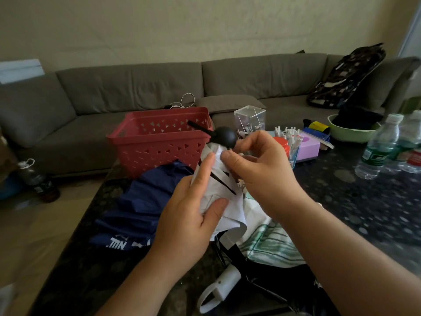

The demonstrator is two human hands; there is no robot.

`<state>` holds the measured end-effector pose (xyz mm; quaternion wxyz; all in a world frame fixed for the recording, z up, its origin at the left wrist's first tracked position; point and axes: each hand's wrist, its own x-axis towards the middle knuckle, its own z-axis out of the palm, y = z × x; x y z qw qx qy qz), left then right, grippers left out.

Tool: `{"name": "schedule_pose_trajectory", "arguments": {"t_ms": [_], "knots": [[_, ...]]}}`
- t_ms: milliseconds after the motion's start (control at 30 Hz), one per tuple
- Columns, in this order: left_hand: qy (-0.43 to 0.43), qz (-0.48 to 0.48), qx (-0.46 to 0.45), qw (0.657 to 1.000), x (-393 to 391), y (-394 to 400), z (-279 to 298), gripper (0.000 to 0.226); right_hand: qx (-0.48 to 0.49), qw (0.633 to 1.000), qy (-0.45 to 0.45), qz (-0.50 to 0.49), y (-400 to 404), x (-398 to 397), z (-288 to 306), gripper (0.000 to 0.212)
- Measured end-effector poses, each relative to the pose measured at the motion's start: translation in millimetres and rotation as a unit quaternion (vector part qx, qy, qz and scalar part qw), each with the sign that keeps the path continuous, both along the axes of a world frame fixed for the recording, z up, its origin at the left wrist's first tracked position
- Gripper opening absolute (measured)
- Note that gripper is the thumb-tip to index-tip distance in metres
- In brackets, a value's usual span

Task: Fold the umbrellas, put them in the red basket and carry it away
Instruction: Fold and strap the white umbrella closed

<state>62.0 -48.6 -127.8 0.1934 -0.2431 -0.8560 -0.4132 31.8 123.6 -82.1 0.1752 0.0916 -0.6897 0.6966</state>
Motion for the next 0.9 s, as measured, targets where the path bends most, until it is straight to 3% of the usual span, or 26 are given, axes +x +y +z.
{"name": "schedule_pose_trajectory", "arguments": {"t_ms": [133,200,300,400,533,633,800,900], "knots": [[-0.081,-0.091,0.138,0.983,3.0,0.8,2.9,0.077,-0.016,0.992,-0.036,0.122,9.8,-4.3,8.2,0.05],[-0.139,-0.152,0.198,0.958,7.4,2.3,6.3,0.074,-0.043,0.978,-0.037,0.202,12.8,-3.6,10.1,0.049],[-0.19,-0.203,0.241,0.93,10.7,2.6,8.5,0.07,-0.09,0.966,-0.017,0.241,13.7,-2.7,8.9,0.041],[-0.204,-0.215,0.254,0.921,10.4,2.8,7.8,0.069,-0.119,0.968,-0.007,0.22,11.1,-2.0,8.4,0.037],[-0.208,-0.213,0.262,0.918,8.3,3.0,7.5,0.07,-0.124,0.967,-0.044,0.216,9.1,-0.4,10.2,0.043],[-0.207,-0.21,0.269,0.917,6.9,4.0,7.1,0.074,-0.149,0.959,-0.081,0.228,8.6,1.0,13.6,0.035],[-0.208,-0.198,0.274,0.918,8.0,6.1,6.7,0.073,-0.062,0.983,-0.062,0.161,6.0,1.1,9.4,0.029],[-0.193,-0.173,0.281,0.924,2.8,0.5,8.0,0.071,-0.031,0.982,-0.106,0.155,12.1,2.2,9.4,0.047]]}}
